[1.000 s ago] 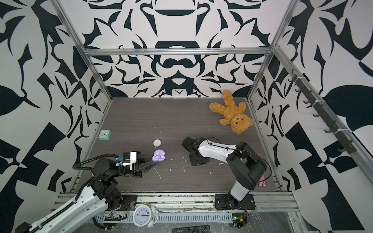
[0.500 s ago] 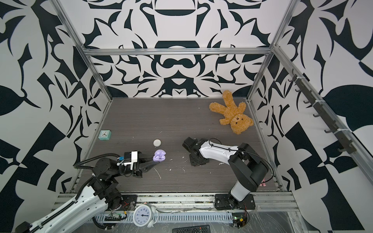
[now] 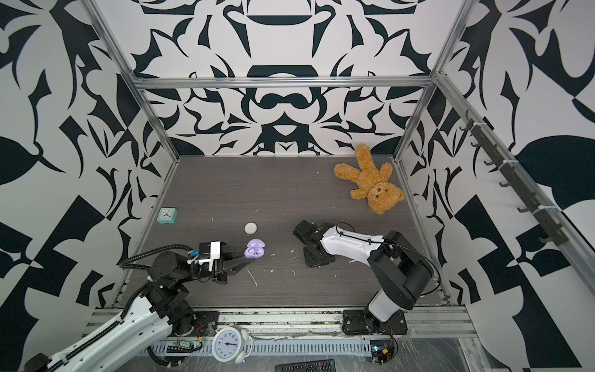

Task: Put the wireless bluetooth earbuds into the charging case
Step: 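Close the right gripper on the lilac earbud and lift it, then carry the earbud with the right gripper over the case held by the left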

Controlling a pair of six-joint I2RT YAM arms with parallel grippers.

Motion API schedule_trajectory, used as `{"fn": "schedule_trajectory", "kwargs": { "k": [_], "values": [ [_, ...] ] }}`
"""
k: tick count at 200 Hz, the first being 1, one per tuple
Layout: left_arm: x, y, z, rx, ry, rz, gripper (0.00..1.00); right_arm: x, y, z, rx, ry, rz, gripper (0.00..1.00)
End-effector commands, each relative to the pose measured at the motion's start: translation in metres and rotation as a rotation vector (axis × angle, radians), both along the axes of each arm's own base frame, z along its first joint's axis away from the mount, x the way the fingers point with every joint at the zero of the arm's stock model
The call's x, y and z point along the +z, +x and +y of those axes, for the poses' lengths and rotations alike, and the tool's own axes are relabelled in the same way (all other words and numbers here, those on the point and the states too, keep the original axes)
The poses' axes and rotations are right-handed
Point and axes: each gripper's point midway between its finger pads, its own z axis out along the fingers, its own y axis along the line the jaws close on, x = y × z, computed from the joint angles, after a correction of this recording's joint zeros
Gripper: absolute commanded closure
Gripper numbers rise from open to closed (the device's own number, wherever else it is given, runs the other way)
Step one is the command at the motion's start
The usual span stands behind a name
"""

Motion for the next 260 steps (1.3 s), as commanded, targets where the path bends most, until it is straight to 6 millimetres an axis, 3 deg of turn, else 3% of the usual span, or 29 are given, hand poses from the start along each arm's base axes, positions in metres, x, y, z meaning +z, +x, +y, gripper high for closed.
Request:
{"fn": "schedule_trajectory", "kwargs": {
  "k": [1, 74, 175, 260],
  "values": [
    [0.007, -0.004, 0.000, -0.015, -0.012, -0.023, 1.00, 0.005, -0.002, -0.003, -0.024, 0.026, -0.004, 0.81],
    [0.005, -0.004, -0.001, -0.020, -0.006, -0.016, 1.00, 0.021, 0.008, 0.012, -0.022, 0.167, -0.100, 0.80],
    [0.002, -0.002, -0.003, -0.019, 0.002, -0.005, 1.00, 0.065, 0.013, 0.026, 0.013, 0.371, -0.266, 0.80],
    [-0.003, 0.005, -0.007, -0.002, 0.016, 0.029, 1.00, 0.138, 0.008, 0.039, 0.110, 0.590, -0.439, 0.79]
  ]
}}
